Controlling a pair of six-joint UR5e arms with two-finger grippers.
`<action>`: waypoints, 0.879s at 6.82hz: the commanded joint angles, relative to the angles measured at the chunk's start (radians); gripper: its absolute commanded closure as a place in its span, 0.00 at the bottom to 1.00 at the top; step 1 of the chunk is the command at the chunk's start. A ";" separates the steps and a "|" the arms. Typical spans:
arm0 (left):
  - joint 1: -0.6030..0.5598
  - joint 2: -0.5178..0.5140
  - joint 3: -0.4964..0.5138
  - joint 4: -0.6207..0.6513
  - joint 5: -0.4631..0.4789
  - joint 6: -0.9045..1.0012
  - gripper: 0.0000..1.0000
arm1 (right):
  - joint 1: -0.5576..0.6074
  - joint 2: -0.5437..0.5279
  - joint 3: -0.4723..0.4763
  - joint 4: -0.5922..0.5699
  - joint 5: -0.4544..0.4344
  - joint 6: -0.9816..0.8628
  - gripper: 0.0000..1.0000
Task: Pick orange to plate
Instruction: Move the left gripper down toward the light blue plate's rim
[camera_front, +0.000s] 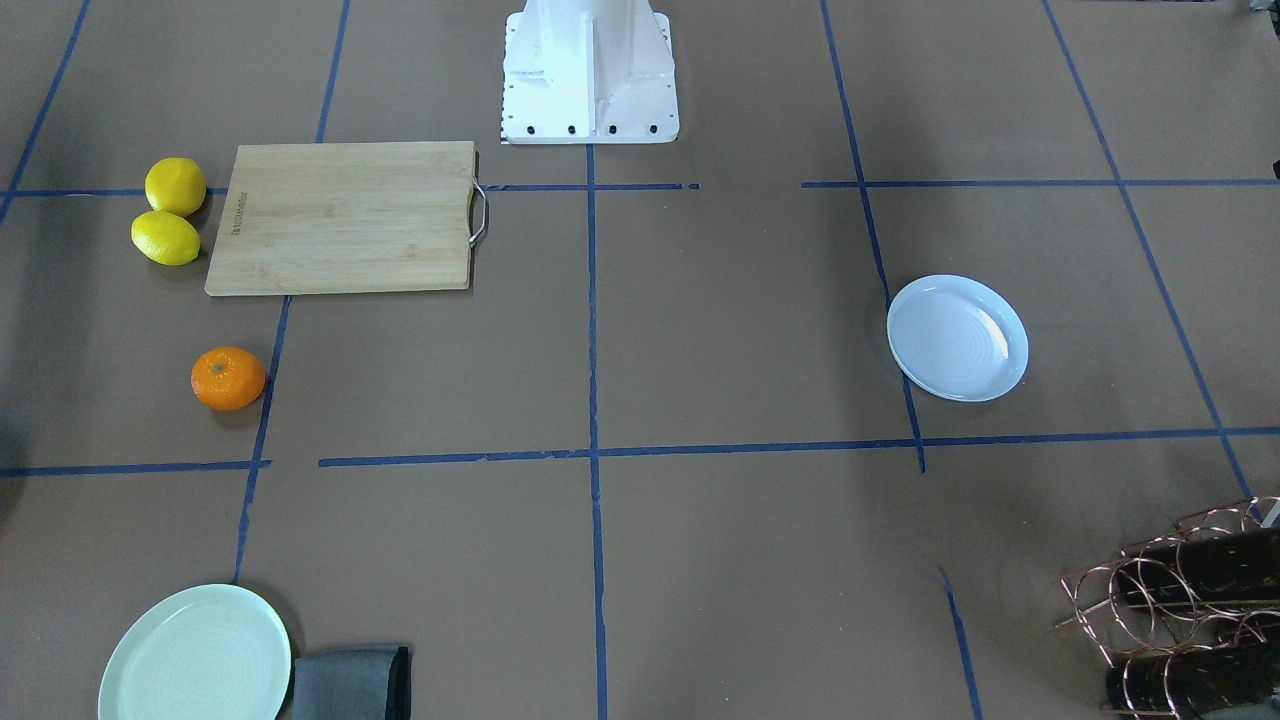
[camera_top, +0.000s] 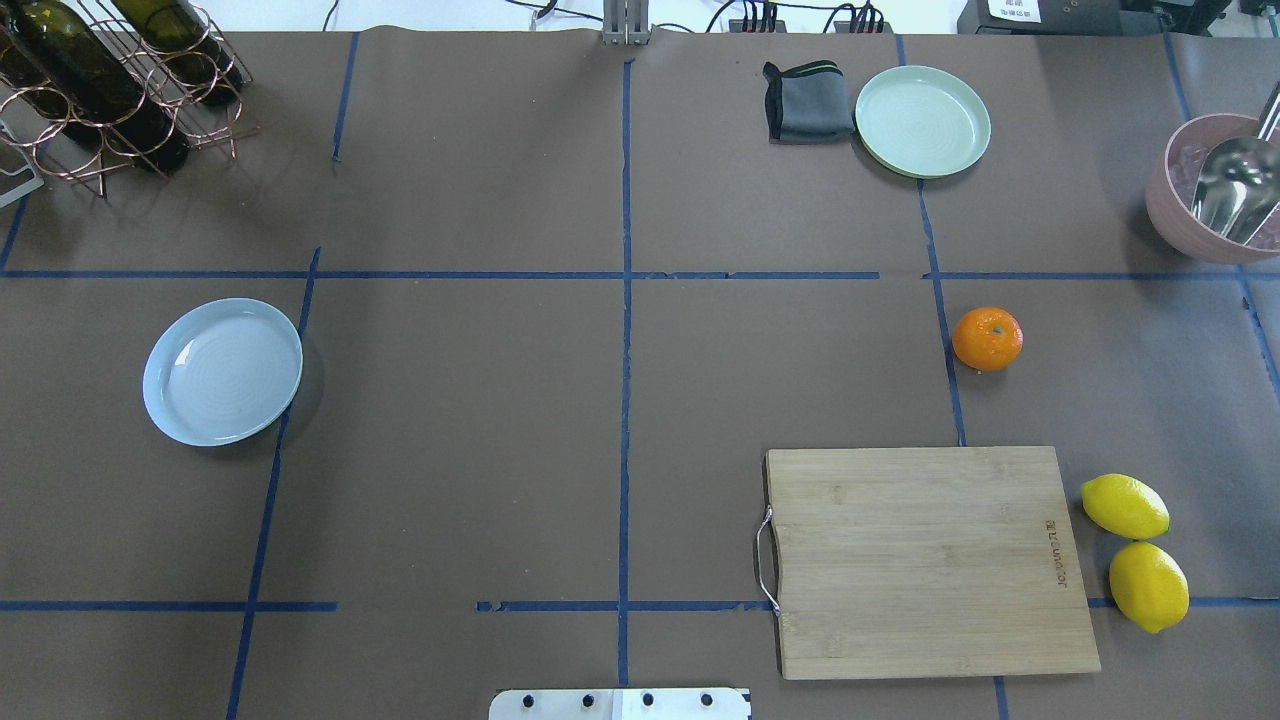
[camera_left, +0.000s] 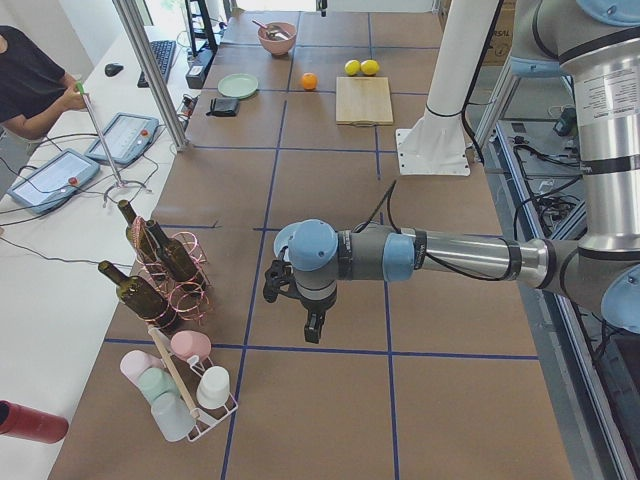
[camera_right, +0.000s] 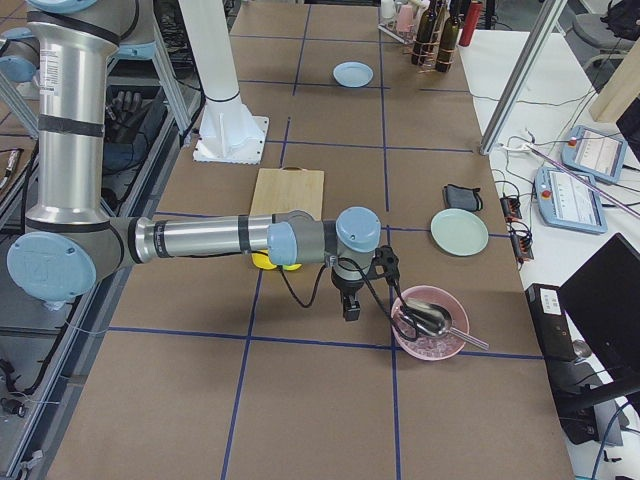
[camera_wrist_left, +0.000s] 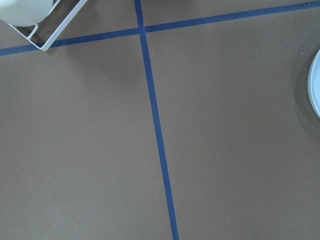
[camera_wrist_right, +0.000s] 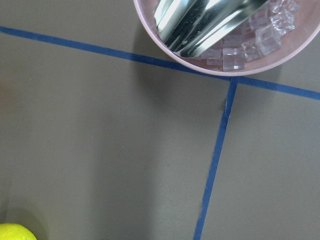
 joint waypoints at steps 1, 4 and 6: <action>-0.003 -0.006 -0.019 -0.011 -0.006 0.001 0.00 | 0.025 -0.008 -0.004 -0.001 0.004 0.001 0.00; 0.000 -0.021 -0.022 -0.011 0.001 -0.003 0.00 | 0.025 -0.001 -0.012 0.003 -0.002 -0.004 0.00; 0.011 -0.008 -0.007 -0.211 -0.010 -0.009 0.00 | 0.025 -0.005 -0.013 0.006 0.002 -0.004 0.00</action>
